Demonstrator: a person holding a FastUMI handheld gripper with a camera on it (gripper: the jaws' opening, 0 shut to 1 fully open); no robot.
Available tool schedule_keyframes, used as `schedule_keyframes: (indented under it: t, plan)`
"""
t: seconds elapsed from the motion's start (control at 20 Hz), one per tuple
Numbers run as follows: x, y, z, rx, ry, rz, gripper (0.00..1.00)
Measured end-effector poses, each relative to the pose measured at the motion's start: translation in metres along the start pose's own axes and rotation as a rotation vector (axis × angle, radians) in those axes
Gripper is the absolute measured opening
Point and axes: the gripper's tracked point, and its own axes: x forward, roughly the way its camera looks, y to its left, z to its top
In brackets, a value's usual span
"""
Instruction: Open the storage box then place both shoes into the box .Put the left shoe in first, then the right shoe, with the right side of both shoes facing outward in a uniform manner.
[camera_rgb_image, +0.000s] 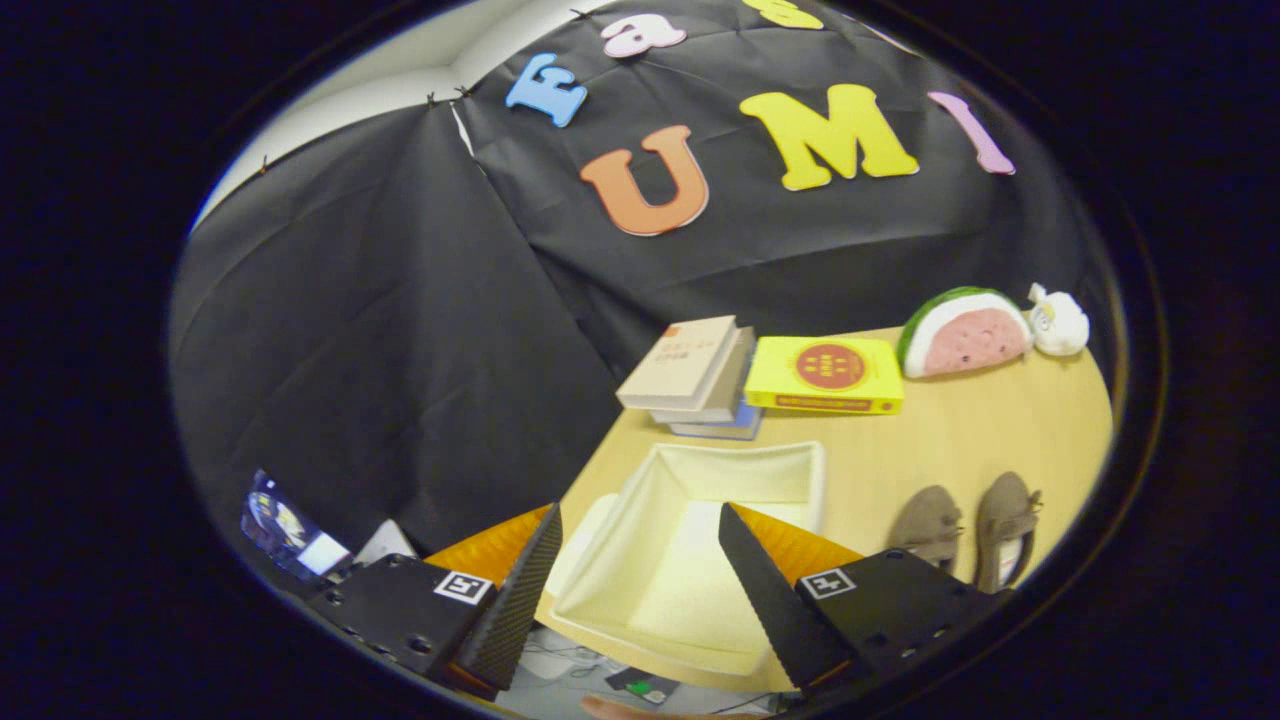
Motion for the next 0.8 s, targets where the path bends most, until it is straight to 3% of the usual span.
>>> schedule_keyframes:
  t: [0.1,0.35,0.6,0.8]
  plan:
    - [-0.015,-0.038,-0.007,-0.018,0.004,-0.111,0.95]
    - [-0.048,-0.127,-0.025,-0.057,0.024,-0.274,0.96]
    - [-0.047,-0.217,-0.066,-0.037,0.167,-0.393,0.96]
    - [-0.022,-0.256,-0.102,0.020,0.303,-0.389,0.95]
